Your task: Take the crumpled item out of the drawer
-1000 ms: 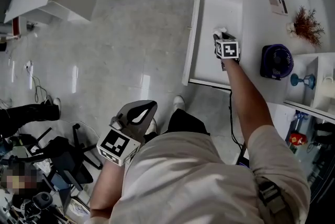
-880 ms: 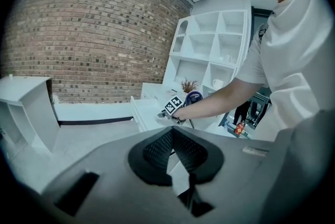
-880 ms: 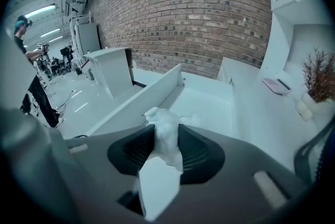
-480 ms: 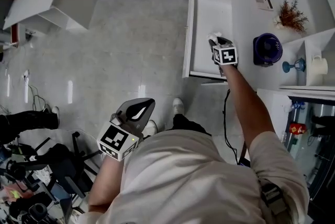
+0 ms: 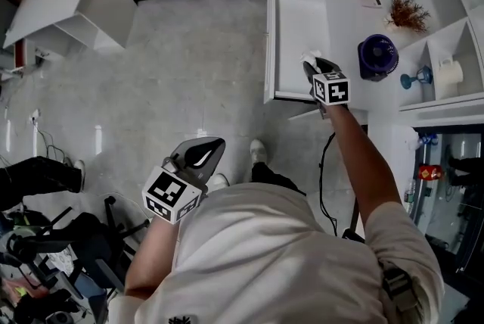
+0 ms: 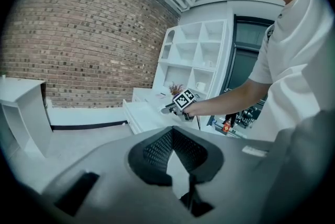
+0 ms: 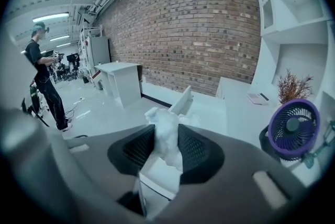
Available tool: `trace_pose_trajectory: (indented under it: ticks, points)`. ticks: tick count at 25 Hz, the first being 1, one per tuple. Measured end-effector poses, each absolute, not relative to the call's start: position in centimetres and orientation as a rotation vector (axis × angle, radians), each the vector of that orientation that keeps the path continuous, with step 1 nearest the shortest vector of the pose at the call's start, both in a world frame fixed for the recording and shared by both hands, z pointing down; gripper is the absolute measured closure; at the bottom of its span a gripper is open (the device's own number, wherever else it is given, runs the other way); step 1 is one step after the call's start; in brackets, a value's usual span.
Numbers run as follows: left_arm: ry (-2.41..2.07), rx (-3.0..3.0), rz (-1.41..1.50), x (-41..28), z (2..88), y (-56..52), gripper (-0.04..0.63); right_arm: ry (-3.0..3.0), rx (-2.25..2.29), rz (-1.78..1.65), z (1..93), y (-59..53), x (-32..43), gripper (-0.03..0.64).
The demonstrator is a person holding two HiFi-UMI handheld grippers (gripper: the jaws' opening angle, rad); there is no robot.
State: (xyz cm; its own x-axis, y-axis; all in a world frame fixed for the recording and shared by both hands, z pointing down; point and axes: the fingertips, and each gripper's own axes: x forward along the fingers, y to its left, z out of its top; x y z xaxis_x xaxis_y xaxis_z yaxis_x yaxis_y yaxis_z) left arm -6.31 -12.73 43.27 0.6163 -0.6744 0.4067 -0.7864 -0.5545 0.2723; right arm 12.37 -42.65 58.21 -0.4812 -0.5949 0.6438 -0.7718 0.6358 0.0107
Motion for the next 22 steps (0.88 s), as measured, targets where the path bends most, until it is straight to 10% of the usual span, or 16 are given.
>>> trace_pose_trajectory:
  ticks: [22]
  points:
    - [-1.078,2.455,0.356,-9.2,44.6,-1.6,0.589,-2.377,1.030,0.308,49.6,-23.1,9.1,0.468]
